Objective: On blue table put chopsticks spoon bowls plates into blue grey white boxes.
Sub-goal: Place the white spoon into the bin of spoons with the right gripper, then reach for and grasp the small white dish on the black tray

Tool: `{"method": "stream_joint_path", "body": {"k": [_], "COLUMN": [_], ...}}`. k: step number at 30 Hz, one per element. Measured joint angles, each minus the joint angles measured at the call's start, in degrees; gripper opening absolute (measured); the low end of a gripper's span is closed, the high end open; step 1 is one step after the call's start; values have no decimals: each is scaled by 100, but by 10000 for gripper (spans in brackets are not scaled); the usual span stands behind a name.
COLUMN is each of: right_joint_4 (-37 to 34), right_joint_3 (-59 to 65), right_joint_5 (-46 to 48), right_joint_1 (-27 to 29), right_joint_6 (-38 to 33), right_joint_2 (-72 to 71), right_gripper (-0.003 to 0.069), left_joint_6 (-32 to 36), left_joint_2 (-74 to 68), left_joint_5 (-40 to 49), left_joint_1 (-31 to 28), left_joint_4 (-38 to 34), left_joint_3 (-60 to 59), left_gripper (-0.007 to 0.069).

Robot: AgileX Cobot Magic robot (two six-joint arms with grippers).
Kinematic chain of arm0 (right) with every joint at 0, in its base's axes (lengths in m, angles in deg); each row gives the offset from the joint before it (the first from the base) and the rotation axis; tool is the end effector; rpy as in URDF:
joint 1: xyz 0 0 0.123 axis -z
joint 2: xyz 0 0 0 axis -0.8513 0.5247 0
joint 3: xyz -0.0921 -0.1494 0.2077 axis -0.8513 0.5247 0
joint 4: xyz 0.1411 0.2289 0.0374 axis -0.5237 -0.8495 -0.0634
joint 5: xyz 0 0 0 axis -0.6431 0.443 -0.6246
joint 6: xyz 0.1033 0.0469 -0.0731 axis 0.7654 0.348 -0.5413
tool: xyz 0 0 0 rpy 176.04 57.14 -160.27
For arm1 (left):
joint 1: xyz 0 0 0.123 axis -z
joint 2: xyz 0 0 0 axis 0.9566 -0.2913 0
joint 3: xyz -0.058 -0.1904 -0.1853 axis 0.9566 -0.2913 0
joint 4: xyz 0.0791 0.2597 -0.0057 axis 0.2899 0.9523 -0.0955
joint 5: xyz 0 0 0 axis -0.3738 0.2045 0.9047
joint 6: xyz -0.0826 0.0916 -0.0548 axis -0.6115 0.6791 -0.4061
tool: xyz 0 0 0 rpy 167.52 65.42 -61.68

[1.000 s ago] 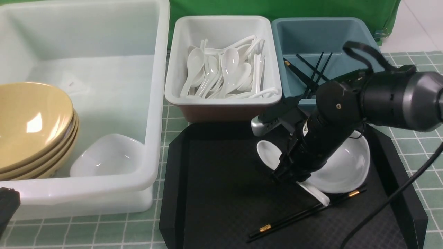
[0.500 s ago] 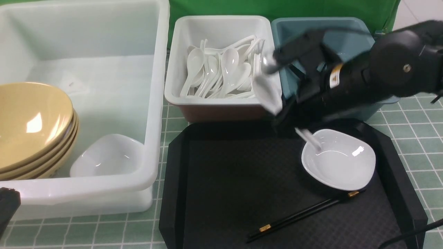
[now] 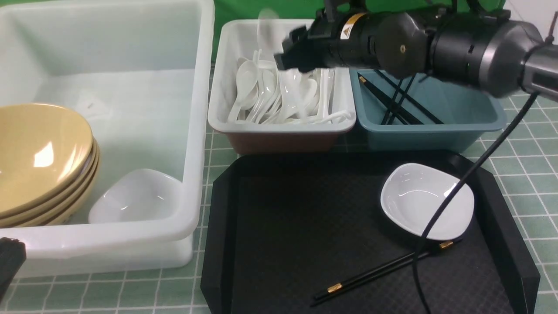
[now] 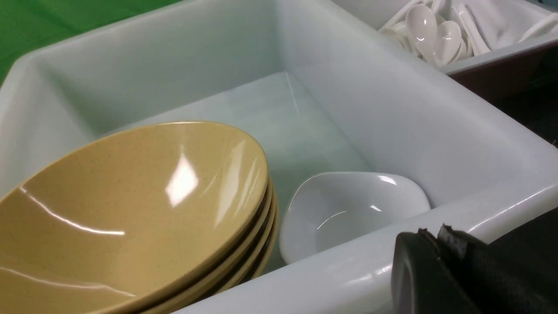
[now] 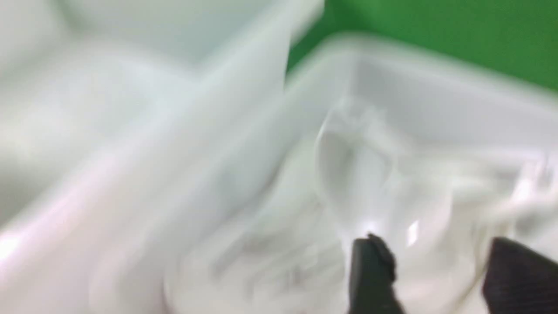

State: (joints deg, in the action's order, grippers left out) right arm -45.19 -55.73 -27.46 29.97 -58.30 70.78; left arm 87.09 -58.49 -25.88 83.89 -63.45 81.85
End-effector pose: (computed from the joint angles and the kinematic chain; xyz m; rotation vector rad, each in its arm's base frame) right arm 0.4563 0.2527 0.2511 -0.5823 2.0713 0.3148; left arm 0.1177 -0.0200 0.2617 0.3589 1.8094 0.0363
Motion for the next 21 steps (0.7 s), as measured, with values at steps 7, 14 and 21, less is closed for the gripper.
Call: {"method": "stream_joint_path", "body": {"k": [7,14,21], "right_joint_4": [695,834,821], "right_joint_3": [-373,1135,3145], "right_joint_5": [2663,3287,1949], "right_joint_1": [562,1552,1827], "right_joint_6": [-450,-180,-84], "right_joint_2": [-607,-1577,-1515], "right_gripper": [488,489,489], "left_joint_6": [0,0,0], "left_joint_2": [0,0,0], "left_joint_5": [6,1,-44], "left_joint_1": [0,1,1], "left_joint_4": [0,-22,-29], "left_joint_3": [0,0,0], "left_gripper": [4,4,4]}}
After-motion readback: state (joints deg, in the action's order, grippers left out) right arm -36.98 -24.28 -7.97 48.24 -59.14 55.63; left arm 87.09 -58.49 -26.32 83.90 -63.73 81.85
